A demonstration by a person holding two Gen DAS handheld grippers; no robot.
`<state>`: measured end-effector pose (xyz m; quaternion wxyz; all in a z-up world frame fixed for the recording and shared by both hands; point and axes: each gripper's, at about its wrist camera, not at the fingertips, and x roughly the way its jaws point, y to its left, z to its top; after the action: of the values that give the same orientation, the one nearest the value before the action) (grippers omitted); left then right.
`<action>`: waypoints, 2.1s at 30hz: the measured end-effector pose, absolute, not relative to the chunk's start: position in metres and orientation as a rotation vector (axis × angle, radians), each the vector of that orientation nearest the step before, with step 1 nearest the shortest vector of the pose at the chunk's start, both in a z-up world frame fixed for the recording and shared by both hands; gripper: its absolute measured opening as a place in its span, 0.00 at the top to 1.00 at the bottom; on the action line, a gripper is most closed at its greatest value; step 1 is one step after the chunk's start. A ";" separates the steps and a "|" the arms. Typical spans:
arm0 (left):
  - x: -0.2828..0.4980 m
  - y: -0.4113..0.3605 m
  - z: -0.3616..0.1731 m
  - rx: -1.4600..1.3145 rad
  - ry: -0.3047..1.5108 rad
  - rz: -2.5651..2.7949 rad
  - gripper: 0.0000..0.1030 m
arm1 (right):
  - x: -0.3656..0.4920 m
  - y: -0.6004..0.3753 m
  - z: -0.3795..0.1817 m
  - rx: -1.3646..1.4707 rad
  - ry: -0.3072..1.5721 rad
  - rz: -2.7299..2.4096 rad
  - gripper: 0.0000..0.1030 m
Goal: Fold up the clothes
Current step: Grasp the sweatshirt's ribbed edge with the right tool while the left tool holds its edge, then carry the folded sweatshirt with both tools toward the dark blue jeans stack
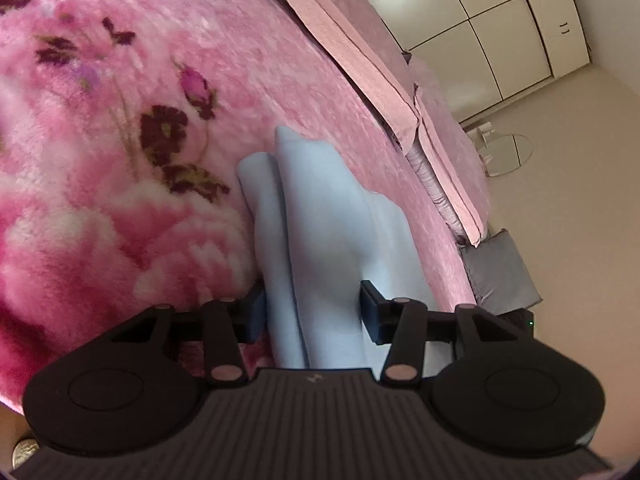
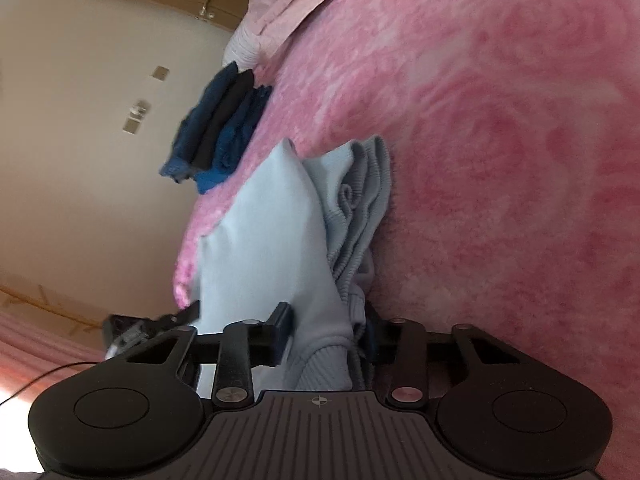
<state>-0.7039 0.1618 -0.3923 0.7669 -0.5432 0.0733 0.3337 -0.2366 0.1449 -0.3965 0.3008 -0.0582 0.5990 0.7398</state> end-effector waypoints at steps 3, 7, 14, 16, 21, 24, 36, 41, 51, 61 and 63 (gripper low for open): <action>-0.700 0.169 -0.394 -1.178 0.176 0.704 0.58 | -0.243 0.153 -0.402 -0.138 1.612 1.989 0.62; -0.699 0.174 -0.394 -1.190 0.204 0.695 0.68 | -0.245 0.158 -0.409 -0.117 1.632 2.001 0.75; -0.681 0.182 -0.365 -1.200 0.358 0.794 0.75 | -0.253 0.147 -0.392 -0.122 1.628 1.822 0.80; -0.679 0.184 -0.355 -1.227 0.373 0.802 0.76 | -0.261 0.146 -0.372 -0.130 1.635 1.784 0.81; -0.697 0.188 -0.309 -1.297 0.372 0.794 0.77 | -0.284 0.143 -0.307 -0.125 1.652 1.733 0.82; -0.722 0.189 -0.258 -1.301 0.357 0.790 0.78 | -0.303 0.140 -0.264 -0.107 1.659 1.708 0.82; -0.810 0.229 -0.075 -1.149 0.348 0.834 0.77 | -0.418 0.175 -0.114 0.063 1.634 1.761 0.82; -0.817 0.243 -0.049 -1.118 0.300 0.891 0.77 | -0.430 0.210 -0.093 0.050 1.615 1.823 0.82; -0.855 0.315 -0.019 -1.071 0.251 0.962 0.77 | -0.466 0.296 -0.069 0.031 1.604 1.939 0.82; -0.922 0.481 0.013 -0.904 0.312 0.875 0.77 | -0.550 0.409 -0.052 0.210 1.469 1.910 0.82; -0.938 0.515 0.013 -0.885 0.328 0.845 0.77 | -0.570 0.428 -0.058 0.248 1.463 1.868 0.82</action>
<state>-0.9380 0.5150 0.0129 0.8060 -0.4137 0.1532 0.3948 -0.5700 0.4280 -0.0579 0.3688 0.0965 0.5699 0.7279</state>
